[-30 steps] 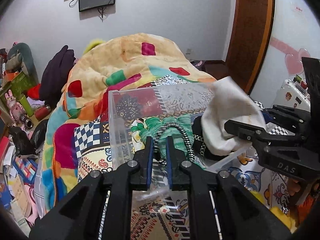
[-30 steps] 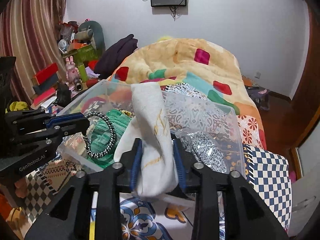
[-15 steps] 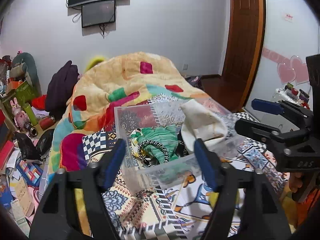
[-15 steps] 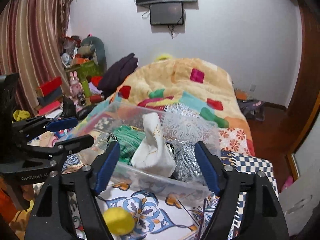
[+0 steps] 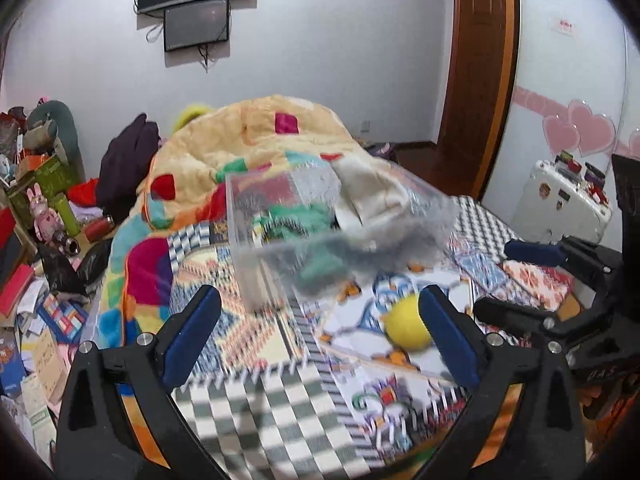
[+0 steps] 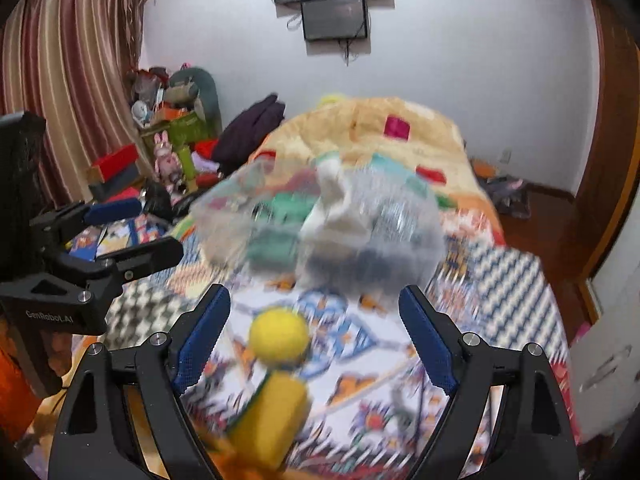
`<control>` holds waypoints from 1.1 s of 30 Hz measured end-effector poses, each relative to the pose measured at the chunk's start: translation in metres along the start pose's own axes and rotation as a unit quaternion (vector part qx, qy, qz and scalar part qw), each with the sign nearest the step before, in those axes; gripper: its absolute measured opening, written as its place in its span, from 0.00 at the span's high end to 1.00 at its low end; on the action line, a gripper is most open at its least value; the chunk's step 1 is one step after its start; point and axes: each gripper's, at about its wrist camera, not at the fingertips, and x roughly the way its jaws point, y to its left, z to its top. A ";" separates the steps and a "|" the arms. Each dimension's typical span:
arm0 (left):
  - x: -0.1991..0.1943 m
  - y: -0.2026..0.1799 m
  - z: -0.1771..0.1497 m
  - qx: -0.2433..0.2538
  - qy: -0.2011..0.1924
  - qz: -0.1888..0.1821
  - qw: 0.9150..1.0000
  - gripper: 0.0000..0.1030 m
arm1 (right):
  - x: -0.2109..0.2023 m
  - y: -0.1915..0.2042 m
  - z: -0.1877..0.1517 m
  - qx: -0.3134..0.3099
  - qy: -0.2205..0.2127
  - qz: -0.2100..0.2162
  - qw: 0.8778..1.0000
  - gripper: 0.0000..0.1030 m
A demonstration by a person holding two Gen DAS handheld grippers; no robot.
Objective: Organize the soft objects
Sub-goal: 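Grasp the yellow-green sponge with the right tool while the left tool grasps the yellow ball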
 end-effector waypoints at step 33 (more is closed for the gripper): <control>0.090 -0.059 -0.021 0.000 0.115 -0.073 0.991 0.57 | -0.011 -0.060 -0.025 0.079 0.004 -0.024 0.997 0.73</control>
